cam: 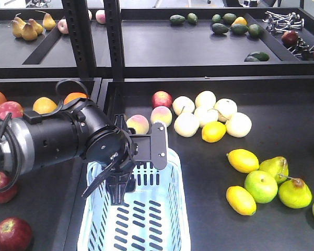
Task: Pick three apples into basket with both arms
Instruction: 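Reach the left gripper over the basket handle, then close the left gripper on the basket handle and lift the basket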
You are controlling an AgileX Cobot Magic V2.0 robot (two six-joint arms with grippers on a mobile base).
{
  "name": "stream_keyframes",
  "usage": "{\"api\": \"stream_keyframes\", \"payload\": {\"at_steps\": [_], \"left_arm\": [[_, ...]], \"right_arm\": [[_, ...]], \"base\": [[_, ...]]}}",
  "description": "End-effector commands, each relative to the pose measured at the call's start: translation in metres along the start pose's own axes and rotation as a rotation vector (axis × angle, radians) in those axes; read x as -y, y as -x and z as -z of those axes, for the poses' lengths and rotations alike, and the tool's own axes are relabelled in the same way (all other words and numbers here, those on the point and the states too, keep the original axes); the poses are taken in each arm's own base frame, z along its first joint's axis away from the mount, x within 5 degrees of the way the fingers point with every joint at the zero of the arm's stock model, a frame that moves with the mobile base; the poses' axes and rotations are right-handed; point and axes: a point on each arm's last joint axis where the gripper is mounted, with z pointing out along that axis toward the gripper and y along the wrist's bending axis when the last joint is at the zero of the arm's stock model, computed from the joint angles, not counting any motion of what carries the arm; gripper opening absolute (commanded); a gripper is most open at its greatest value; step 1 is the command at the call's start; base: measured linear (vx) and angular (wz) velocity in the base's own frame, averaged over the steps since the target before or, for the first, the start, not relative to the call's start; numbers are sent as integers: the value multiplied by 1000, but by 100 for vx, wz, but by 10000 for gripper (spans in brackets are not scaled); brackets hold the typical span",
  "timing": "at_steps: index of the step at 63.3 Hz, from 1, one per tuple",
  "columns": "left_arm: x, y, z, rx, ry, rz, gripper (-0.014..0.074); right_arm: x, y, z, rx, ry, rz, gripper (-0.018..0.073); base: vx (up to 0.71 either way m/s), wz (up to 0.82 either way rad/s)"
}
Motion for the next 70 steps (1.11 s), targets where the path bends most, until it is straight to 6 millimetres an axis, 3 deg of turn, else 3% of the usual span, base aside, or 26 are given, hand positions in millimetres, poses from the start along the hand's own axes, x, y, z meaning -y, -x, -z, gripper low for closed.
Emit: {"api": "stream_keyframes", "payload": {"at_steps": [1, 17, 32, 47, 58, 70], "left_arm": [[-12, 8, 24, 88, 96, 5, 405], [-14, 6, 24, 62, 117, -27, -9], [-31, 11, 48, 27, 122, 40, -8], [-57, 13, 96, -46, 171, 65, -8], [-73, 6, 150, -31, 284, 67, -8], [-64, -16, 210, 16, 348, 79, -8]], "right_arm": [[0, 3, 1, 78, -1, 21, -9], [0, 3, 1, 78, -1, 21, -9], [0, 3, 1, 78, -1, 21, -9], [0, 3, 1, 78, -1, 21, -9], [0, 3, 1, 78, -1, 21, -9], [0, 3, 1, 78, -1, 21, -9]], "base": [[0, 0], [0, 0], [0, 0], [0, 0], [0, 0], [0, 0]]}}
